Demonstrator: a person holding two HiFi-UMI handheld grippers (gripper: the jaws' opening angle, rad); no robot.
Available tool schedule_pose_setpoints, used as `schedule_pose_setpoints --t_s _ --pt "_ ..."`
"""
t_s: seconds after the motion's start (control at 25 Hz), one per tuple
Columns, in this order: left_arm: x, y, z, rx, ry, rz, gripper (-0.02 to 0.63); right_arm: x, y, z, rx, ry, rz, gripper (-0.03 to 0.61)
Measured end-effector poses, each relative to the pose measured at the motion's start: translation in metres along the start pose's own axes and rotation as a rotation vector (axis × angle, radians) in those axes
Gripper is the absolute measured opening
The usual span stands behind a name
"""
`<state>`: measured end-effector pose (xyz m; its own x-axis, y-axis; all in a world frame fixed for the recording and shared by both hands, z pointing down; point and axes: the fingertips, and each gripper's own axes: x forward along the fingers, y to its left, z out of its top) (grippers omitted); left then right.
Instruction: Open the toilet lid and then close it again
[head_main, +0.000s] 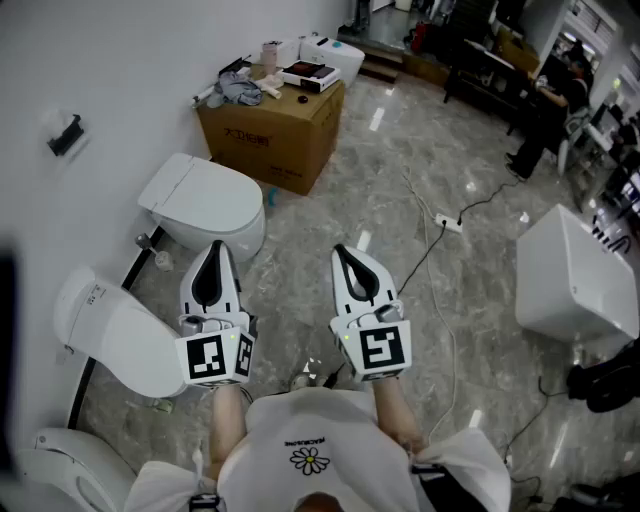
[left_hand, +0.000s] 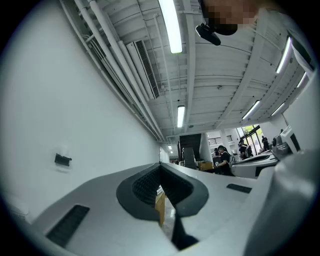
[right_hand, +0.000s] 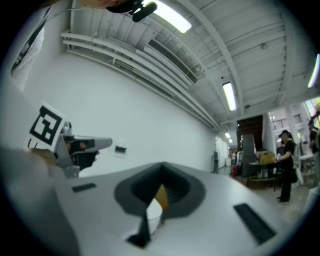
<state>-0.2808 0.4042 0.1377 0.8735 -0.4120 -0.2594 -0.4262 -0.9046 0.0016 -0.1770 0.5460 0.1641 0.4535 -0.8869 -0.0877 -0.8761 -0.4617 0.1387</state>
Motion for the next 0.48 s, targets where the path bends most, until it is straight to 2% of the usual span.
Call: schedule_pose_setpoints --t_s 0.16,0.32,0.48 --pt "-0.002 0.006 0.003 -0.001 -0.003 0.019 0.025 0.000 0.001 0.002 0.003 -0.007 0.008 0.029" --pt "0.000 -0.002 0.005 0.013 -0.001 0.010 0.025 0.000 -0.003 0.006 0.050 -0.010 0.008 0.029" --pt "0.001 -0.006 0.001 0.023 0.006 0.006 0.025 0.002 -0.005 0.000 0.011 0.008 0.008 0.029"
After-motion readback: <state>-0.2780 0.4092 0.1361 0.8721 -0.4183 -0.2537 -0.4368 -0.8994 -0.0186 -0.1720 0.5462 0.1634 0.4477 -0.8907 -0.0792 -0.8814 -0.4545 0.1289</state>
